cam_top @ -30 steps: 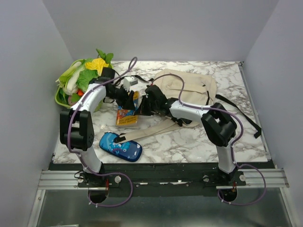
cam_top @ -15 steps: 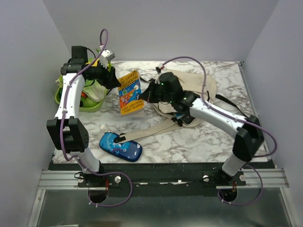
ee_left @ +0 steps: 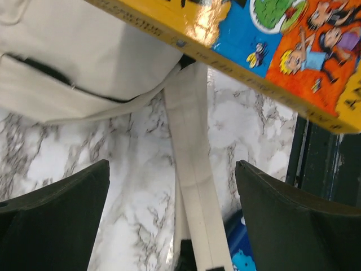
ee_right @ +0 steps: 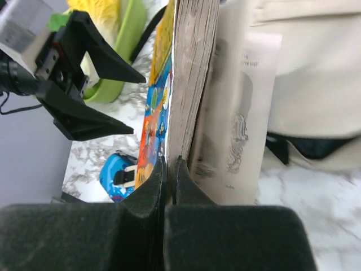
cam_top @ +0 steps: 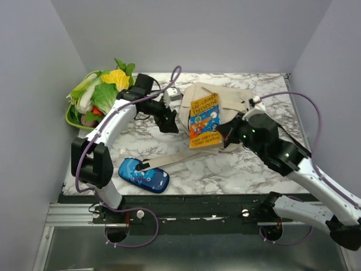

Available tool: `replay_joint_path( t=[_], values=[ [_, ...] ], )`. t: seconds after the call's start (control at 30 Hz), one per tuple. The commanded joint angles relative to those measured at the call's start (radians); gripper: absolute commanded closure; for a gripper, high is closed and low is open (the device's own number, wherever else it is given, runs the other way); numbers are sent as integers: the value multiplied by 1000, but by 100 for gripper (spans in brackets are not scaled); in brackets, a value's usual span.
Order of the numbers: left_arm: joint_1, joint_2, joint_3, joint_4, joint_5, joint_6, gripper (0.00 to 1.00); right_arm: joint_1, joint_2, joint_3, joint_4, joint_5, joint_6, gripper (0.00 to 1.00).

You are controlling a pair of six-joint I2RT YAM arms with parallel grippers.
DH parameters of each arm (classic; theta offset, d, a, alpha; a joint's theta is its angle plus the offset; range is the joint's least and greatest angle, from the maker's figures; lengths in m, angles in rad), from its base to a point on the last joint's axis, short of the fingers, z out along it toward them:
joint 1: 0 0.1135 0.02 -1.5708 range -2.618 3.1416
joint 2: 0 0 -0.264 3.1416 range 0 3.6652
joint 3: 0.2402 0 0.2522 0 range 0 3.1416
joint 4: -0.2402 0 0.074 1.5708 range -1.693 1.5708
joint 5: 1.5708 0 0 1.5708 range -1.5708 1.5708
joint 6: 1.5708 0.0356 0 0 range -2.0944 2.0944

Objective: Pack the student bag
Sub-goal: Pick up the book from the center of the board, then place the book in the student bag.

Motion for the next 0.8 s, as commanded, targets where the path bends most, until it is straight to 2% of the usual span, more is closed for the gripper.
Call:
replay_joint_path(
  t=[0.0, 0.13, 0.23, 0.4, 0.5, 0.77],
  values=[
    [-107, 66, 23, 50, -73, 70, 1, -8, -202, -49, -221, 220, 125, 99],
    [-142, 183, 92, 91, -53, 34, 1, -8, -373, -75, -385, 274, 202, 99],
    [-199, 197, 104, 144, -85, 37, 1, -8, -428, -84, -493, 308, 251, 99],
    [-310, 192, 42, 328, -220, 52, 1, -8, -480, -97, -617, 351, 317, 99],
    [-340, 226, 69, 382, -251, 57, 1, -8, -499, -120, -631, 360, 338, 99],
    [-412, 312, 129, 332, -311, 175, 1, -8, -522, -160, -648, 354, 378, 99]
  ],
)
